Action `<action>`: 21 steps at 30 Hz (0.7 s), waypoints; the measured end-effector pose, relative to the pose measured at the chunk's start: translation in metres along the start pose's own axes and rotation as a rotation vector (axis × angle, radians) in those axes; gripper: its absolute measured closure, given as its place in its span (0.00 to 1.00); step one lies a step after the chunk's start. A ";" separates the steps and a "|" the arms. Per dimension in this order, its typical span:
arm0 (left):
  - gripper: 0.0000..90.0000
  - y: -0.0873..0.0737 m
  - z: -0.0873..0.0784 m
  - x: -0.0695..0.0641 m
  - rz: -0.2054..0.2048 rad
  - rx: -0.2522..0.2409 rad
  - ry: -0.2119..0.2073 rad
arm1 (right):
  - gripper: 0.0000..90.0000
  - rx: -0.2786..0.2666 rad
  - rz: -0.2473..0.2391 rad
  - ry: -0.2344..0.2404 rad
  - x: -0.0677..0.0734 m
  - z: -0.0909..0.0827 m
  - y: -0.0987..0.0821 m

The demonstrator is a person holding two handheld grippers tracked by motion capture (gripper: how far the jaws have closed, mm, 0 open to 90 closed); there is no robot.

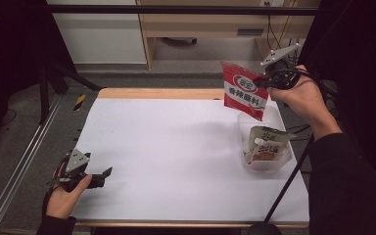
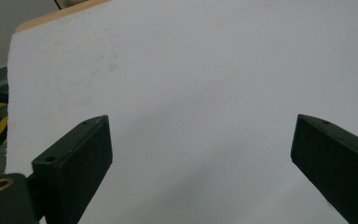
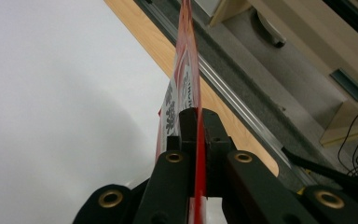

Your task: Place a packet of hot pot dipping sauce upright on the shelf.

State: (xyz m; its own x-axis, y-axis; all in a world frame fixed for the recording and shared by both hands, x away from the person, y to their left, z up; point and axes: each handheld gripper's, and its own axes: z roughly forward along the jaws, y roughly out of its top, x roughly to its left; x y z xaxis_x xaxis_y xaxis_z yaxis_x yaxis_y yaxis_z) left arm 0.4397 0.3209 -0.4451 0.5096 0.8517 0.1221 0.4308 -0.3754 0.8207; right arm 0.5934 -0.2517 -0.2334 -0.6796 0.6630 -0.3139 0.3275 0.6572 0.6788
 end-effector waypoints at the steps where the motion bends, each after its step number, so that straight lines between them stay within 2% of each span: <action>1: 0.06 0.000 0.000 0.000 -0.001 -0.001 -0.002 | 1.00 0.007 0.021 -0.003 -0.004 -0.001 -0.010; 11: 0.06 -0.001 -0.001 -0.001 0.006 0.013 0.000 | 1.00 0.012 0.079 -0.023 -0.014 -0.013 -0.045; 17: 0.06 -0.001 0.000 -0.001 0.009 0.015 -0.001 | 1.00 0.012 0.102 -0.031 -0.019 -0.017 -0.055; 21: 0.06 -0.001 0.000 -0.001 0.010 0.015 -0.001 | 1.00 0.013 0.122 -0.034 -0.022 -0.015 -0.061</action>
State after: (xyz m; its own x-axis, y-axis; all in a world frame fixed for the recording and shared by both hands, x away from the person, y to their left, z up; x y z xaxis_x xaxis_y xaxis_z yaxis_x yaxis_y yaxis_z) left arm 0.4388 0.3204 -0.4456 0.5142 0.8478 0.1296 0.4372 -0.3891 0.8108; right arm 0.5786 -0.3119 -0.2582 -0.6116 0.7499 -0.2523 0.4148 0.5755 0.7048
